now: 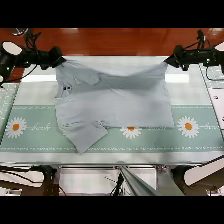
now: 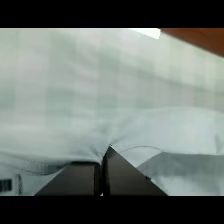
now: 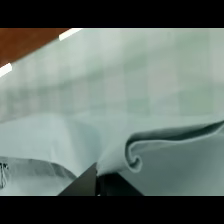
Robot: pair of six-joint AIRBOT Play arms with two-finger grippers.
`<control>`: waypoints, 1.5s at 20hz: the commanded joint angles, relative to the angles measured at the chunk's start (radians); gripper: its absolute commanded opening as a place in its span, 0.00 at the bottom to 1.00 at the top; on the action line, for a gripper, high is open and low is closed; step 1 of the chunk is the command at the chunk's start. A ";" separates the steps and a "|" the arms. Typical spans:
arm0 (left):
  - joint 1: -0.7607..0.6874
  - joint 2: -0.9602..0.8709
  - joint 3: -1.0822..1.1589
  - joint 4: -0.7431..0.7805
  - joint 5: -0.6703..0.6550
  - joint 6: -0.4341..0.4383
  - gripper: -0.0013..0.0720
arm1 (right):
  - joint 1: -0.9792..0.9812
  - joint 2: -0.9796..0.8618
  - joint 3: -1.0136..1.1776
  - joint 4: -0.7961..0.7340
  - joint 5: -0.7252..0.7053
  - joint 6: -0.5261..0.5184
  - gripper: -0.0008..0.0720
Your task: Fold the shirts.
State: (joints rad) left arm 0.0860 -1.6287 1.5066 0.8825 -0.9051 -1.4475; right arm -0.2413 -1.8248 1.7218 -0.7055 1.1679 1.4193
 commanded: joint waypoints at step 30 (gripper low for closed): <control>0.315 0.462 -0.954 -0.011 -0.368 0.172 0.97 | -0.166 0.943 -1.248 -0.018 -0.040 -0.197 0.87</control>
State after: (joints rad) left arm 0.4206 -1.2060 0.6617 0.9554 -1.3308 -1.3106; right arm -0.4053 -0.9974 0.6334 -0.8276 1.1610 1.2617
